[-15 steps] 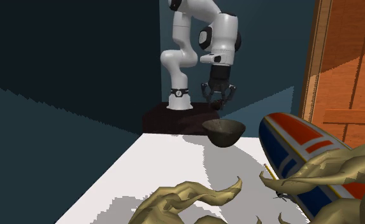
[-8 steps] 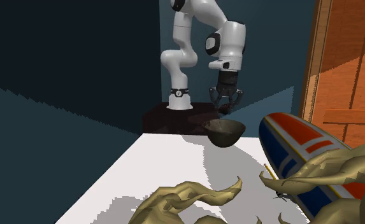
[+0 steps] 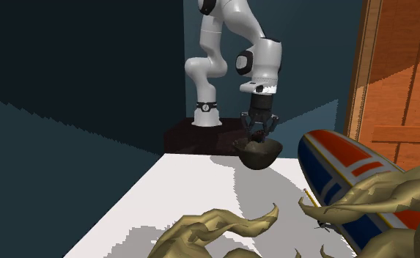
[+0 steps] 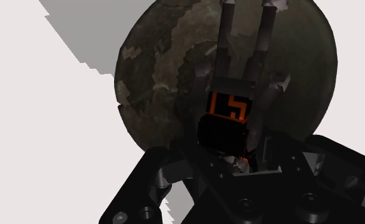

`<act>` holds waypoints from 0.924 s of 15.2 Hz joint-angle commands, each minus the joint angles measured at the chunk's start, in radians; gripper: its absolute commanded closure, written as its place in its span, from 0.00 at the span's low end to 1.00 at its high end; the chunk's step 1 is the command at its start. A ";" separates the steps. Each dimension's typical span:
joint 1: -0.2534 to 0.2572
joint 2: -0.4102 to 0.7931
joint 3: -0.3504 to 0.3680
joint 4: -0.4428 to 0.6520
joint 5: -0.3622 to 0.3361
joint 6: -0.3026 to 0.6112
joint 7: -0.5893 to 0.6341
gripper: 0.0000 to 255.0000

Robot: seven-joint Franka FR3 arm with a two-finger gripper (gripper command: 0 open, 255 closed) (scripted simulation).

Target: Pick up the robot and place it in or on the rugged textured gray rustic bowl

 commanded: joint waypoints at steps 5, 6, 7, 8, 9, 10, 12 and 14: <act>-0.001 0.024 -0.001 0.002 -0.001 0.023 0.000 1.00; -0.001 0.024 -0.001 0.002 -0.001 0.023 0.000 1.00; -0.001 0.024 -0.001 0.002 -0.001 0.023 0.000 1.00; -0.001 0.024 -0.001 0.002 -0.001 0.023 0.000 1.00; -0.001 0.024 -0.001 0.002 -0.001 0.023 0.000 0.00; -0.001 0.024 -0.001 0.002 -0.001 0.023 0.000 0.00; -0.001 0.024 -0.001 0.002 -0.001 0.023 0.000 0.00; -0.001 0.024 -0.001 0.002 -0.001 0.023 0.000 0.00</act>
